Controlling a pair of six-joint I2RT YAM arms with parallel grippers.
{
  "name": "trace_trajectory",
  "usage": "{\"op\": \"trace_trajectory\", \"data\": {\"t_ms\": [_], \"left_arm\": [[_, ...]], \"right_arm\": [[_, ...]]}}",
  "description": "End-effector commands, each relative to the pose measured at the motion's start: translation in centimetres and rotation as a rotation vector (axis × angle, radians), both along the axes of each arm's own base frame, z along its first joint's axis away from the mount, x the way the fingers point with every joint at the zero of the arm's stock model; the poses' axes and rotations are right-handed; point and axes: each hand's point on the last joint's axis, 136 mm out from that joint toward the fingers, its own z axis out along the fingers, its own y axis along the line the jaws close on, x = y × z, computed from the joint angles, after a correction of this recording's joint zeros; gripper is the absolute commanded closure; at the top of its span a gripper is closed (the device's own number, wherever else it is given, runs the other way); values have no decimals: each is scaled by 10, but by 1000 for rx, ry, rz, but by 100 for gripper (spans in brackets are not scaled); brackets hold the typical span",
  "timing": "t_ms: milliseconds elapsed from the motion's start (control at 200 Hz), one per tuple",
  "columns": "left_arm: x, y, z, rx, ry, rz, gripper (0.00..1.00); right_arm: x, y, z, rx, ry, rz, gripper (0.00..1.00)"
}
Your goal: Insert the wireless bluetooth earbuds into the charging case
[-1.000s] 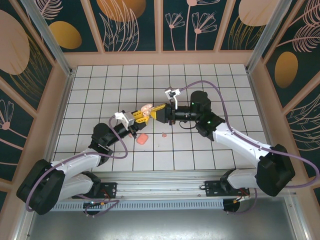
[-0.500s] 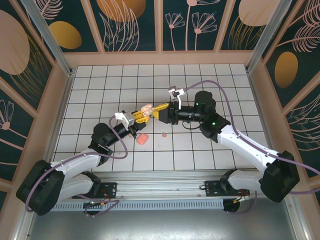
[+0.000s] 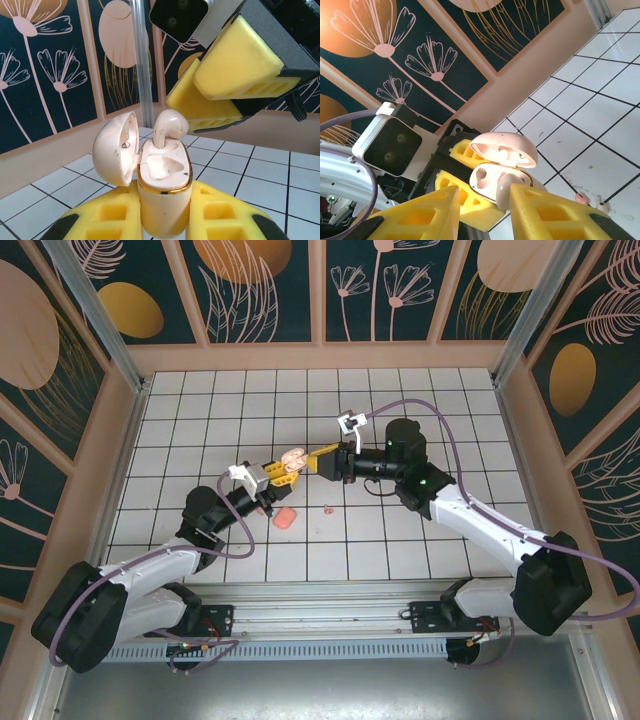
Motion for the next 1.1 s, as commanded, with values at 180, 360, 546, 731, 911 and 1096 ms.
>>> {"op": "trace_trajectory", "data": {"t_ms": [180, 360, 546, 731, 911, 1096], "left_arm": [[-2, 0, 20, -23, -65, -2, 89], [-2, 0, 21, -24, -66, -2, 89], [-2, 1, 22, -25, -67, -1, 89], [-3, 1, 21, -22, -68, 0, 89], [-3, 1, 20, -15, -66, 6, 89], [21, 14, 12, -39, 28, 139, 91]], "right_arm": [[-7, 9, 17, 35, -32, 55, 73], [-11, 15, 14, 29, -25, 76, 76], [-13, 21, 13, 20, -26, 87, 77], [-14, 22, 11, 6, -28, 89, 77], [-20, 14, 23, 15, -73, 78, 75], [-17, 6, 26, -9, -100, 13, 72]]}}
